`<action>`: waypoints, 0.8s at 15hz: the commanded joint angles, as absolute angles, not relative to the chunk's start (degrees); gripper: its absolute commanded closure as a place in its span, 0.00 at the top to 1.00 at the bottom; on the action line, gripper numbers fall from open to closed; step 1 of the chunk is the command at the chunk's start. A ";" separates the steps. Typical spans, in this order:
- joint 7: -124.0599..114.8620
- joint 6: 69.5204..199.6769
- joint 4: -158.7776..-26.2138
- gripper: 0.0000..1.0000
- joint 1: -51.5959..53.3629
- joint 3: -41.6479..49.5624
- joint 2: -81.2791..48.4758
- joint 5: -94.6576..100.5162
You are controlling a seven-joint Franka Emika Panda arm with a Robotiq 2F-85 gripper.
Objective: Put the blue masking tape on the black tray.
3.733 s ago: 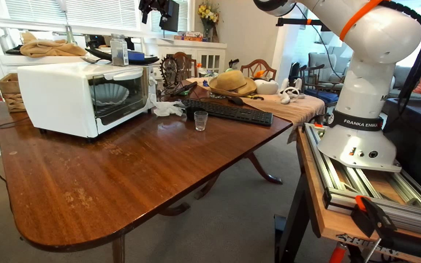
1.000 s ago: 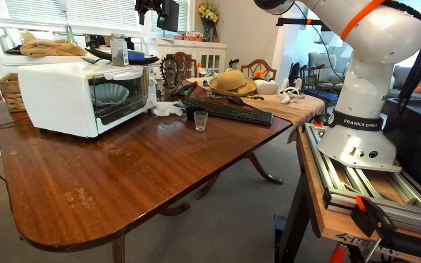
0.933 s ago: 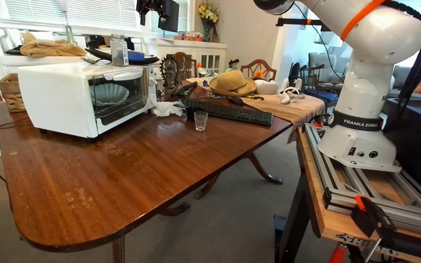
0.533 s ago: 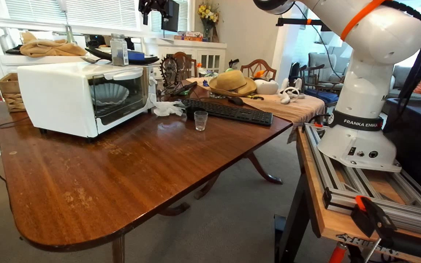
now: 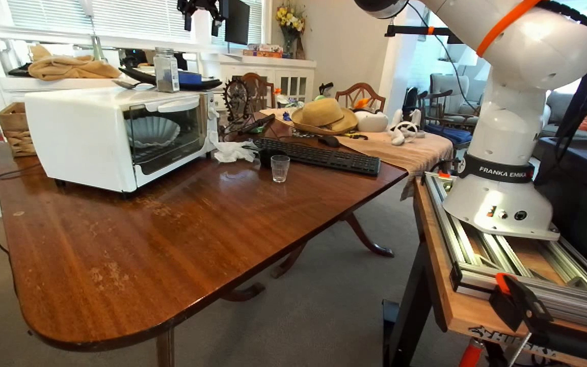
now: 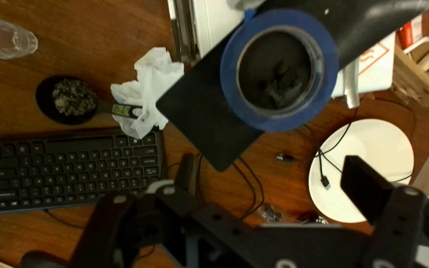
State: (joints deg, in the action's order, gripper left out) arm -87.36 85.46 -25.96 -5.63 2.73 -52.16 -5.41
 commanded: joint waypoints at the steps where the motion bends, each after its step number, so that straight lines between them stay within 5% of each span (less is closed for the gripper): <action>1: -94.84 82.84 -27.01 1.00 -1.16 2.18 -50.41 -5.49; 12: -103.89 73.74 -26.84 1.00 11.51 3.83 -47.94 2.24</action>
